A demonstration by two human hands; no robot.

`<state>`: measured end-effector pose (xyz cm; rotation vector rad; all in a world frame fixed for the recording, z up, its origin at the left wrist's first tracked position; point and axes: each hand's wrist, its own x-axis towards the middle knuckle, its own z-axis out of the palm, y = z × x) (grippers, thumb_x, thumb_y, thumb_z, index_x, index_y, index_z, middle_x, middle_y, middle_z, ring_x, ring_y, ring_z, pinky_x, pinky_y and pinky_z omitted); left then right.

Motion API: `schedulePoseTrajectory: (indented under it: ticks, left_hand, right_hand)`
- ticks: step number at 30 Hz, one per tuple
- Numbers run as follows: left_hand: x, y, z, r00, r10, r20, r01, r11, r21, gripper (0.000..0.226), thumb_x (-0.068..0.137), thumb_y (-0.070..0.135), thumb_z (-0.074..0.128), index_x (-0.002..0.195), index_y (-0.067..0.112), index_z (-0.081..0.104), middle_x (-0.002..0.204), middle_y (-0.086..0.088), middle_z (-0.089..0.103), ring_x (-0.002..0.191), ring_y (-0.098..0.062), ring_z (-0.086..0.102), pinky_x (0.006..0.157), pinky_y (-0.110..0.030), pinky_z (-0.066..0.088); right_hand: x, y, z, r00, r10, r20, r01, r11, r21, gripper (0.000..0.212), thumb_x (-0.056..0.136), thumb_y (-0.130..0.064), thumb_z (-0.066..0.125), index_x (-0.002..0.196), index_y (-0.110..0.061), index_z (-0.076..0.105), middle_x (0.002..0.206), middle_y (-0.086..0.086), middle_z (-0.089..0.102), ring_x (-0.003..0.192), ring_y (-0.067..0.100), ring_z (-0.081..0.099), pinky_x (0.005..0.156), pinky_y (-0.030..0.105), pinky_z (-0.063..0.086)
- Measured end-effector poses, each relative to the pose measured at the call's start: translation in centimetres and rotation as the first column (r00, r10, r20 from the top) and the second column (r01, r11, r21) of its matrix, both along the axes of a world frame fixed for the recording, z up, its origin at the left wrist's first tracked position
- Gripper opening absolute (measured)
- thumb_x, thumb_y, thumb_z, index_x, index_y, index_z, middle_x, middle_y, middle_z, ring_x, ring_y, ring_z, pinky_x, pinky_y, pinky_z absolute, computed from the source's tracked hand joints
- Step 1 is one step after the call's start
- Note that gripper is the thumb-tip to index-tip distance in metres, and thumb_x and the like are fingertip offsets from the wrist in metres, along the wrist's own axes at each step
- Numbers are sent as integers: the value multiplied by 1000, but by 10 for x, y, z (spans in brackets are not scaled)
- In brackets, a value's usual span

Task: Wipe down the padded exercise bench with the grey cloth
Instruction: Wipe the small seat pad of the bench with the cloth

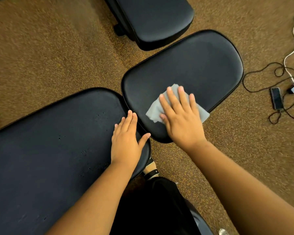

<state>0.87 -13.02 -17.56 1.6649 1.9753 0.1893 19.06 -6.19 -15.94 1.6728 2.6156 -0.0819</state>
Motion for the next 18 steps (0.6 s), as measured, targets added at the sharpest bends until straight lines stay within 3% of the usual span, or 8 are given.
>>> schedulePoseTrajectory:
  ticks: [4, 13, 15, 18]
  left_hand:
    - [0, 2, 2, 1000, -6, -17, 6, 1000, -4, 77, 91, 56, 51, 153, 20, 21, 161, 6, 15, 147, -19, 18, 119, -37, 9]
    - [2, 0, 0, 1000, 9, -8, -9, 1000, 7, 77, 91, 54, 53, 153, 19, 23, 161, 4, 18, 146, -20, 23, 119, -40, 13]
    - [1, 1, 0, 1000, 14, -4, -14, 1000, 4, 77, 91, 53, 54, 153, 20, 23, 161, 5, 17, 146, -20, 23, 119, -40, 12]
    - [3, 0, 1, 1000, 19, -1, -19, 1000, -5, 77, 91, 52, 54, 153, 20, 22, 161, 6, 15, 146, -19, 22, 119, -39, 10]
  right_hand:
    - [17, 3, 3, 999, -26, -41, 26, 1000, -9, 52, 106, -35, 30, 154, -16, 28, 162, 9, 21, 149, 38, 10, 119, 53, 10]
    - [75, 113, 36, 900, -428, -84, 435, 896, 88, 59, 103, -43, 22, 155, -15, 22, 164, 13, 11, 149, 41, 3, 120, 55, 5]
    - [57, 117, 34, 893, -444, -68, 449, 889, 88, 60, 102, -42, 23, 155, -13, 22, 163, 14, 11, 149, 42, 5, 119, 58, 6]
    - [22, 99, 24, 941, -336, -41, 338, 938, 73, 58, 102, -39, 29, 153, -12, 26, 161, 16, 19, 147, 43, 12, 117, 60, 10]
